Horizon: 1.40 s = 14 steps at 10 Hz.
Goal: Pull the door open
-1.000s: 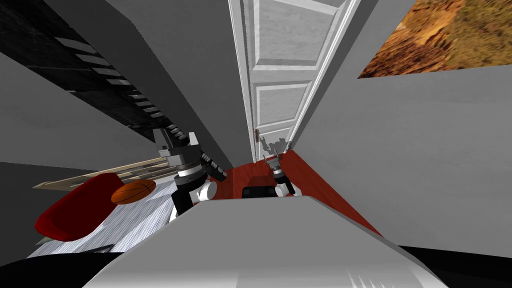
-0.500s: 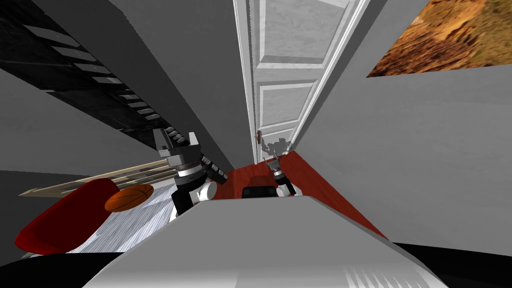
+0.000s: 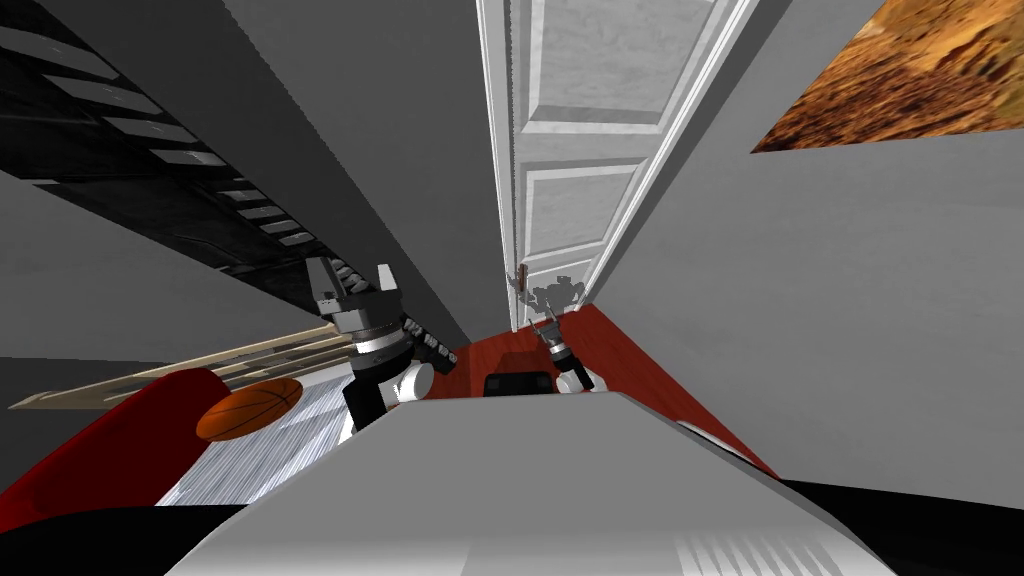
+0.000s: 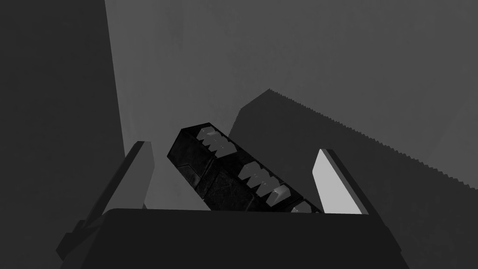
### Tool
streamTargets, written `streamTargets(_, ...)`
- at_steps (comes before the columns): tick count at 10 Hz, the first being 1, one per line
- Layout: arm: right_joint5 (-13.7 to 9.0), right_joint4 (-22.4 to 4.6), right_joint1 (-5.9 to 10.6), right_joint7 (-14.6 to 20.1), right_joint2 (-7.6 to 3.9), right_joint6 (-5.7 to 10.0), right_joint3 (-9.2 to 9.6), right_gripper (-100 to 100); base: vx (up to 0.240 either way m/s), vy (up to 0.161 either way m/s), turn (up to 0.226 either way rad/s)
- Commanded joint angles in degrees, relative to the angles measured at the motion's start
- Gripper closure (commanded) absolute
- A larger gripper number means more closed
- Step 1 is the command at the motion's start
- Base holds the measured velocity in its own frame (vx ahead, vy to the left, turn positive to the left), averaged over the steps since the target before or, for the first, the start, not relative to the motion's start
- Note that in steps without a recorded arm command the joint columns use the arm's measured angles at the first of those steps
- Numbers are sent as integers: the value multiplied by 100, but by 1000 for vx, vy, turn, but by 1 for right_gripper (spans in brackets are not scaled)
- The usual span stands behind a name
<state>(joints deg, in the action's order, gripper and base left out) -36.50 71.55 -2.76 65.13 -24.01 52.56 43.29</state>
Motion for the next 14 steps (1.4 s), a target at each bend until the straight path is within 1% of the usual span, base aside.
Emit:
streamTargets(1, -118, -161, 69, 182, -81, 49, 117, -100, 83, 61, -8)
streamTargets(5, -384, -592, 257, 588, -237, 175, 396, -100, 97, 64, -7)
streamTargets(6, -509, -796, 346, 779, -310, 234, 528, -100, 123, 96, -11)
streamTargets(8, -635, -999, 435, 970, -383, 293, 660, -100, 129, 82, -11)
streamTargets(9, -750, -1186, 516, 1146, -449, 348, 781, -100, 128, 77, -8)
streamTargets(11, -858, -1361, 593, 1311, -512, 399, 895, -100, 123, 74, -8)
streamTargets(12, -966, -1536, 669, 1475, -574, 450, 1008, -100, 102, 55, -12)
streamTargets(14, -1067, -1700, 740, 1629, -632, 497, 1114, -100, 111, 67, -7)
